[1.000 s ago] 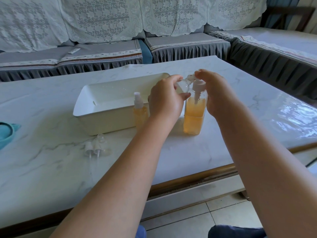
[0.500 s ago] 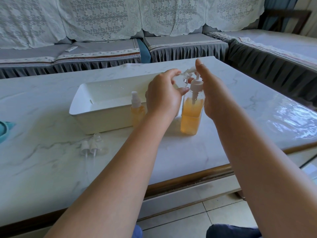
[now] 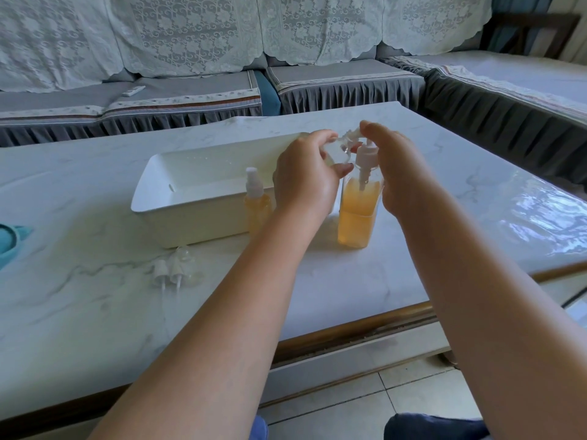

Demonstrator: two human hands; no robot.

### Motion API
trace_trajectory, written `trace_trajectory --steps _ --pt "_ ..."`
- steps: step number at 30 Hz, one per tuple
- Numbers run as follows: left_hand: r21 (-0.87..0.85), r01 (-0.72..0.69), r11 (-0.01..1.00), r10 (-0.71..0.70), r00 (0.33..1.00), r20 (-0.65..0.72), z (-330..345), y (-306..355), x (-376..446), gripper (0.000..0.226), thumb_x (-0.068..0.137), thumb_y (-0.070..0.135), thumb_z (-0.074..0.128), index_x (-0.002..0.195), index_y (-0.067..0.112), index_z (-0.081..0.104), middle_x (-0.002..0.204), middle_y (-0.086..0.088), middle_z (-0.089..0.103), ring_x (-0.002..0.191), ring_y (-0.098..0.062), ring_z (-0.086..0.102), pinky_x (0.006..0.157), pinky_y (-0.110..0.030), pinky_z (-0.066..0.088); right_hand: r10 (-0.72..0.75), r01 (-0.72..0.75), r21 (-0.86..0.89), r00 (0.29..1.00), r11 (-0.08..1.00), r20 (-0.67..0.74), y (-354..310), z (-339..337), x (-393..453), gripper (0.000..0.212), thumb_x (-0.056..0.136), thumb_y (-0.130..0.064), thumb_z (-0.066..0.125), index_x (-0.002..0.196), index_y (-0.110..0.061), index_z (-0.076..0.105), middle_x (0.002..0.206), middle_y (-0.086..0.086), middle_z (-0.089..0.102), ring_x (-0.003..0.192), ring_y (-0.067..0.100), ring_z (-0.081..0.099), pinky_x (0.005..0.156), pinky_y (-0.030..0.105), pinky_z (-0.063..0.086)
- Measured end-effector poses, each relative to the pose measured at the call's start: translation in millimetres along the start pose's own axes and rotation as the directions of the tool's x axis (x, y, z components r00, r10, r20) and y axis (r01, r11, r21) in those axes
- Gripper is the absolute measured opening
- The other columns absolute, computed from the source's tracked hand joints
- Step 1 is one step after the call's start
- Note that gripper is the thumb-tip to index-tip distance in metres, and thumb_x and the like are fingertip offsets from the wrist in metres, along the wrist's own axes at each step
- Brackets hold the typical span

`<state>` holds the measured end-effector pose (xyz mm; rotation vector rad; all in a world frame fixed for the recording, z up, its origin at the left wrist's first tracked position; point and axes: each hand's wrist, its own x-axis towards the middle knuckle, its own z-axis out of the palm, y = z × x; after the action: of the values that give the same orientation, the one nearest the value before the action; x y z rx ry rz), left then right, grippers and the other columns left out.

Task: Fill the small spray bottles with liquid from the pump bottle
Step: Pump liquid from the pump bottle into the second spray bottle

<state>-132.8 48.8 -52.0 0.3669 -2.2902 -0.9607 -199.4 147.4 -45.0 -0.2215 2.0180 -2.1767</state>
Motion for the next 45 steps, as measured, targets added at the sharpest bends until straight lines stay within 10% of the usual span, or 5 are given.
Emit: trace_trajectory --steps 9,22,34,45 --pt "-0.028 -0.013 1.000 0.012 1.000 -0.021 -3.0 4.3 0.5 0.052 0.078 0.027 0.078 0.127 0.026 0.061 0.096 0.005 0.061 0.094 -0.016 0.058 0.079 -0.026 0.043 -0.004 0.003 0.025 0.999 1.000 0.046 1.9 -2.2 0.0 0.061 0.088 -0.065 0.053 0.117 -0.013 0.064 0.095 0.003 0.074 0.075 0.011 0.069 0.059 0.025 0.046" --pt "0.014 0.002 1.000 -0.002 1.000 0.014 0.4 -1.7 -1.7 0.050 0.077 0.022 0.079 0.124 0.028 0.063 0.093 0.007 0.058 0.095 -0.017 0.058 0.082 -0.028 0.045 -0.042 0.042 0.004 0.998 0.999 0.052 0.1 -7.6 -4.8 0.018 0.097 -0.021 0.054 0.080 -0.019 0.060 0.076 0.000 0.059 0.067 0.010 0.053 0.059 0.023 0.041" --pt "-0.043 -0.002 0.999 0.002 1.000 -0.013 -1.4 2.5 1.8 0.051 0.078 0.025 0.078 0.126 0.028 0.061 0.095 0.007 0.059 0.090 -0.014 0.055 0.076 -0.024 0.040 -0.006 0.008 -0.033 0.999 0.999 0.052 4.6 -3.1 4.7 0.076 0.069 -0.077 0.054 0.116 -0.018 0.064 0.093 -0.001 0.075 0.096 0.018 0.070 0.076 0.034 0.049" --pt "-0.022 -0.009 1.000 0.009 1.000 -0.013 -1.9 1.7 0.9 0.051 0.077 0.023 0.078 0.126 0.027 0.062 0.094 0.006 0.060 0.092 -0.016 0.057 0.079 -0.028 0.045 -0.026 0.028 -0.026 0.998 0.999 0.048 5.3 -1.9 5.0 0.035 0.088 -0.046 0.056 0.107 -0.017 0.059 0.087 0.001 0.071 0.077 0.019 0.060 0.065 0.030 0.043"
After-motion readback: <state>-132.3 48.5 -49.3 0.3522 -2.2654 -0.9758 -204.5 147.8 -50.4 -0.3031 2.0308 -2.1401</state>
